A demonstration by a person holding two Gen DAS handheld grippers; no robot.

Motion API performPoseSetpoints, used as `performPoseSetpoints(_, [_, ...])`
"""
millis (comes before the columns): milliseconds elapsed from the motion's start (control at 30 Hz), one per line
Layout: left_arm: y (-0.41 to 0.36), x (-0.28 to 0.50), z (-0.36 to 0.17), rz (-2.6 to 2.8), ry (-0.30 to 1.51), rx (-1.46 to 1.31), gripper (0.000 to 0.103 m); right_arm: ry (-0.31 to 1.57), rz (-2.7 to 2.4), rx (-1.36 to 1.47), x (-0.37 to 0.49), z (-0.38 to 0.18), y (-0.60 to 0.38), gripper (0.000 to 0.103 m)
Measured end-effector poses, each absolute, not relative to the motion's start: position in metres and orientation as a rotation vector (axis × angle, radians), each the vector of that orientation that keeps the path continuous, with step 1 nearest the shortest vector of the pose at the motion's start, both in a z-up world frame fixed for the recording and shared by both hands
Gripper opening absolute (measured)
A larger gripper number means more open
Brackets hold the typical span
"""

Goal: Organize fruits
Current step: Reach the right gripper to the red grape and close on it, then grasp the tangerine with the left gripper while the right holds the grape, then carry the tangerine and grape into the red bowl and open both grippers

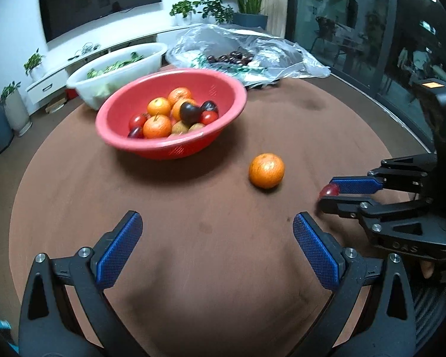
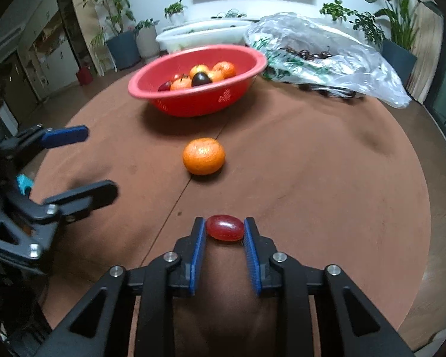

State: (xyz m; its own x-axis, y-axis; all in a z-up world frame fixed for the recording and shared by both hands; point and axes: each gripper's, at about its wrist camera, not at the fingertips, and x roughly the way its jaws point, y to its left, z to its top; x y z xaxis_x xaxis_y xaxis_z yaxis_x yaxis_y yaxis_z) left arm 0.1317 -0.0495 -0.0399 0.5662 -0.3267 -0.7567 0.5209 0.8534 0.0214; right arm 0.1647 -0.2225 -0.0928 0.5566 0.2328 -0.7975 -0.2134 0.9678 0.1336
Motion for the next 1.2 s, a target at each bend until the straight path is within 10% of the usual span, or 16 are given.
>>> performPoseSetpoints(367, [-0.116, 0.179, -0.059, -0.574, 0.866, 0.366, 0.102, 0.898, 0.212, 0.165, 0.158, -0.078, -0.257, 0.028])
performPoseSetpoints(800, [-0.134, 0.194, -0.085, -0.611, 0.924, 0.379, 0.034, 0.892, 0.218, 0.197, 0.16, -0.077, -0.264, 0.028])
performPoseSetpoints(1200, [-0.088, 0.173, -0.052, -0.597, 0.874, 0.212, 0.034, 0.888, 0.212, 0.208, 0.16, -0.074, -0.265, 0.028])
